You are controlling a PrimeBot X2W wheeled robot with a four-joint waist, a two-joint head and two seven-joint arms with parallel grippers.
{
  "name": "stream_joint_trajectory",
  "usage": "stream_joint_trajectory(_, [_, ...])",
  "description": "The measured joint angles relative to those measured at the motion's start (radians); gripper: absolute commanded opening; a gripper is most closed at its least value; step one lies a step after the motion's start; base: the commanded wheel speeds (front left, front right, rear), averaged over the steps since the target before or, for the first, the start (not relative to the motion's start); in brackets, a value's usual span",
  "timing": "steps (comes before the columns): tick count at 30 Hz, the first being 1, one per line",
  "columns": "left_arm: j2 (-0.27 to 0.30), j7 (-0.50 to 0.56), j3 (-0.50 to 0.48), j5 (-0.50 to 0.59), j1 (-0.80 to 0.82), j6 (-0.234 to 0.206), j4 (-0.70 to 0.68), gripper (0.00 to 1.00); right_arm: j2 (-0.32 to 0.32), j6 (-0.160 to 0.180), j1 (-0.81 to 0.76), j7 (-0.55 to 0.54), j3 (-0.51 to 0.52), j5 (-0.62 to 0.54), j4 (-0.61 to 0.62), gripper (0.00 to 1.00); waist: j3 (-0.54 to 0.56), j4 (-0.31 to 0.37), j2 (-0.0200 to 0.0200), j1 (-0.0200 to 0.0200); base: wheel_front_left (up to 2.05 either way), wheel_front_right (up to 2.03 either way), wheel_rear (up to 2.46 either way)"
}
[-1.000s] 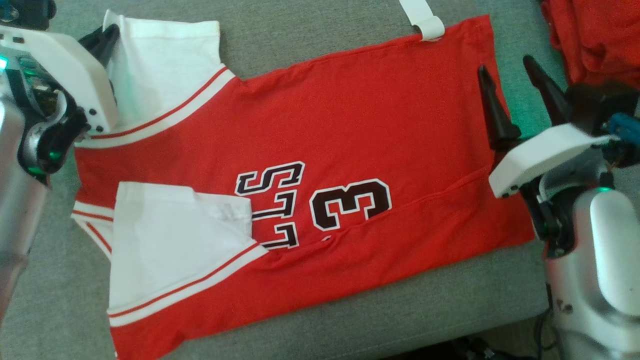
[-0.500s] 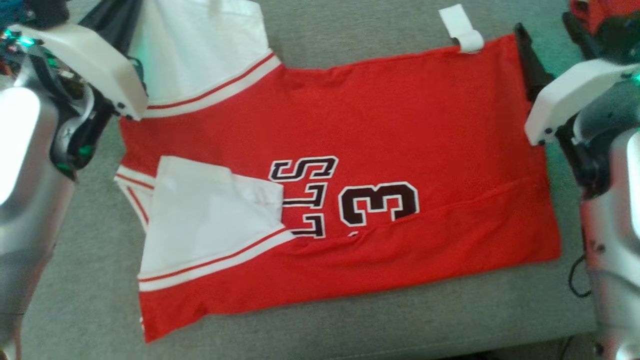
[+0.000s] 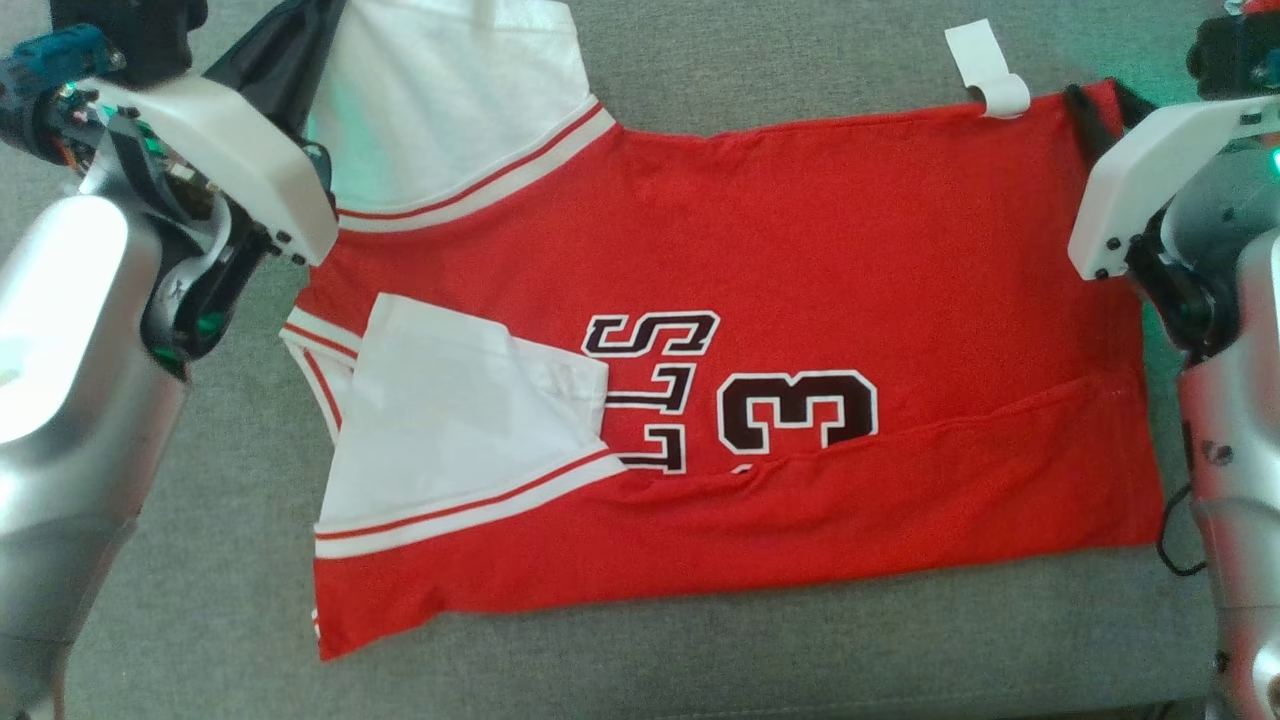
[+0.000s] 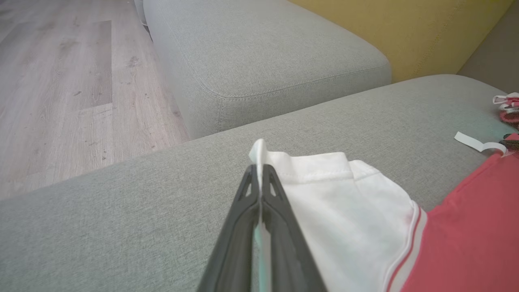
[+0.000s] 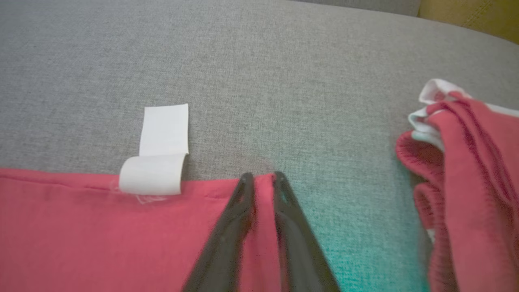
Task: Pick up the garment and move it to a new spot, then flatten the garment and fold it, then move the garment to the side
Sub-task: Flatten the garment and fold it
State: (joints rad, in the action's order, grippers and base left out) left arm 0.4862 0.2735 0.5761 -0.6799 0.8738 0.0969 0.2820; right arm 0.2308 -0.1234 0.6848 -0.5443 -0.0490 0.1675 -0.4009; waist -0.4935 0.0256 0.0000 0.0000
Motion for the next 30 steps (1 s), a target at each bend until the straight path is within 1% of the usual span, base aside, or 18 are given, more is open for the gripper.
stream_joint_trajectory(1, [0.000,-0.001,0.001,0.000,-0.001,0.000,0.000,0.00,0.000,0.000,0.001,0.002,-0.001,0.000,-0.006,0.00,0.002,0.000,0.0000,0.0000,0.00,0.00,0.00])
stream_joint_trajectory(6, [0.000,-0.004,0.001,-0.016,-0.002,0.000,0.003,0.00,0.001,0.000,0.001,0.056,-0.002,0.018,-0.032,0.00,0.017,-0.002,0.0000,0.0001,0.00,0.00,0.00])
stream_joint_trajectory(10, [-0.001,-0.040,0.000,-0.025,-0.033,-0.001,-0.002,0.00,0.001,0.000,0.000,0.115,-0.005,0.019,-0.036,0.00,0.046,-0.005,0.0000,0.0000,0.00,0.00,0.00])
stream_joint_trajectory(11, [-0.001,-0.040,0.000,-0.025,-0.033,-0.001,-0.002,0.00,0.001,0.000,0.000,0.115,-0.005,0.019,-0.036,0.00,0.046,-0.005,0.0000,0.0000,0.00,0.00,0.00])
stream_joint_trajectory(15, [-0.002,-0.086,0.000,-0.037,-0.120,-0.002,-0.033,0.00,0.004,0.000,-0.041,0.165,-0.013,0.034,-0.019,0.00,0.095,-0.011,0.0000,0.0000,0.00,0.00,0.00])
stream_joint_trajectory(20, [0.001,-0.139,0.000,-0.056,-0.261,-0.032,-0.114,0.00,0.008,0.000,-0.185,0.220,0.009,0.036,0.019,0.00,0.167,-0.023,0.0000,-0.0002,0.00,0.00,0.00])
stream_joint_trajectory(24, [0.007,-0.182,-0.001,-0.061,-0.380,-0.074,-0.187,0.00,0.001,0.000,-0.274,0.243,0.042,0.035,0.078,0.00,0.217,-0.035,0.0000,-0.0003,0.00,0.00,0.00])
stream_joint_trajectory(30, [-0.001,-0.250,0.005,-0.082,-0.578,-0.129,-0.254,0.00,-0.037,0.000,-0.403,0.261,0.071,0.024,0.153,0.00,0.275,-0.049,0.0001,-0.0003,0.00,0.00,0.00])
